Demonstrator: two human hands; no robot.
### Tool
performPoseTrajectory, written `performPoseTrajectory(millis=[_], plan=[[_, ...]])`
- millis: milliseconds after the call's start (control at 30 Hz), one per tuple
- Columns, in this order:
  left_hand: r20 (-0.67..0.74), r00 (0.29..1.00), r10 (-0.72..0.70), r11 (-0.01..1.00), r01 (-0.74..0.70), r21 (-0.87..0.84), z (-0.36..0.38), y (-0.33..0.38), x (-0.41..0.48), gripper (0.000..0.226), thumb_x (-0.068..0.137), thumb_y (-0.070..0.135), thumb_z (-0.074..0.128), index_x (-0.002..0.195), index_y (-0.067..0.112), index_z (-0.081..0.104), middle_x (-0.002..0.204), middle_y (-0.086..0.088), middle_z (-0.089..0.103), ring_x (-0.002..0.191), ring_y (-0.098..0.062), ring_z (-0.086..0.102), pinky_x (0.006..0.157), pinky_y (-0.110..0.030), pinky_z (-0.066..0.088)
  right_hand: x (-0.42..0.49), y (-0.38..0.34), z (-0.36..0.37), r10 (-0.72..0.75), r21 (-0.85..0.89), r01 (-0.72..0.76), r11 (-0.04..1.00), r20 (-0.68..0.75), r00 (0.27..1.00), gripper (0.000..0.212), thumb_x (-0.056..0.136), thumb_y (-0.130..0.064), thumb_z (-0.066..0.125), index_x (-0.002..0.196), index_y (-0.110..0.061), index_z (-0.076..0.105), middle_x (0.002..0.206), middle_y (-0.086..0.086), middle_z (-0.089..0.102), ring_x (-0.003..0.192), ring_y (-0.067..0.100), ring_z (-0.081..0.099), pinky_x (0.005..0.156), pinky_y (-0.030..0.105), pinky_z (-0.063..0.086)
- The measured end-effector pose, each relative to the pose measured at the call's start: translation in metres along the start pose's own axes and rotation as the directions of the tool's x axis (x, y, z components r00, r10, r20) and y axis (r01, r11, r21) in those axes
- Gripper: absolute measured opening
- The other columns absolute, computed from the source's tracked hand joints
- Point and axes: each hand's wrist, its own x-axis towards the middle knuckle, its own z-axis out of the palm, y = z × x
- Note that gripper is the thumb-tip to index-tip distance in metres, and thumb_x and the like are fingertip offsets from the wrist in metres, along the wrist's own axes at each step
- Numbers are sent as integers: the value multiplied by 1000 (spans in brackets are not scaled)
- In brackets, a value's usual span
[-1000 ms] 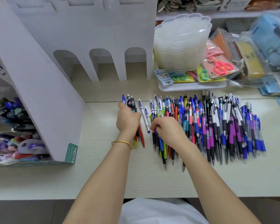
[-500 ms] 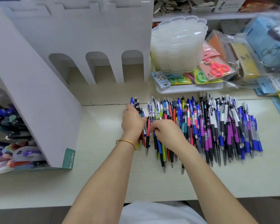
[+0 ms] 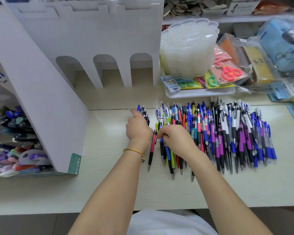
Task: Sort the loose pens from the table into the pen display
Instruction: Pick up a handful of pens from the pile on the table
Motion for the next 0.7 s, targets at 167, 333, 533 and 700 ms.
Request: performPoseTrajectory(millis=[167, 333, 533, 700], plan=[[-24, 1000, -7, 999, 6, -34, -6, -3, 3, 71, 81, 5, 64, 140, 4, 25, 109, -14, 62, 96, -34, 63, 65, -37, 48, -2, 2, 3, -12, -12, 12, 1000, 14, 1000, 39, 91, 3, 42, 106, -20, 70, 115, 1, 67, 103, 19, 63, 88, 38, 53], [-5, 999, 39, 999, -39, 31, -5, -5, -1, 70, 83, -2, 58, 142, 7, 22, 113, -17, 61, 99, -36, 61, 66, -39, 44, -6, -3, 2, -12, 17, 12, 1000, 22, 1000, 37, 91, 3, 42, 105, -18, 70, 110, 1, 68, 95, 19, 65, 88, 38, 53], [19, 1000, -16, 999, 17, -33, -15, -10, -9, 47, 83, 9, 66, 121, 8, 38, 97, -9, 59, 82, -28, 56, 60, -34, 41, -10, -7, -2, -19, 52, 17, 998, 22, 1000, 36, 92, 4, 43, 107, -15, 69, 115, 1, 67, 104, 18, 63, 94, 36, 50], [67, 994, -81, 925, 100, -368, -30, -24, -11, 44, 79, 12, 68, 115, 9, 42, 100, -6, 57, 87, -26, 56, 71, -35, 48, -14, -8, -3, 14, 171, -8, 985, -32, 999, 35, 93, 5, 40, 106, -11, 68, 111, 4, 67, 98, 17, 65, 91, 37, 53]])
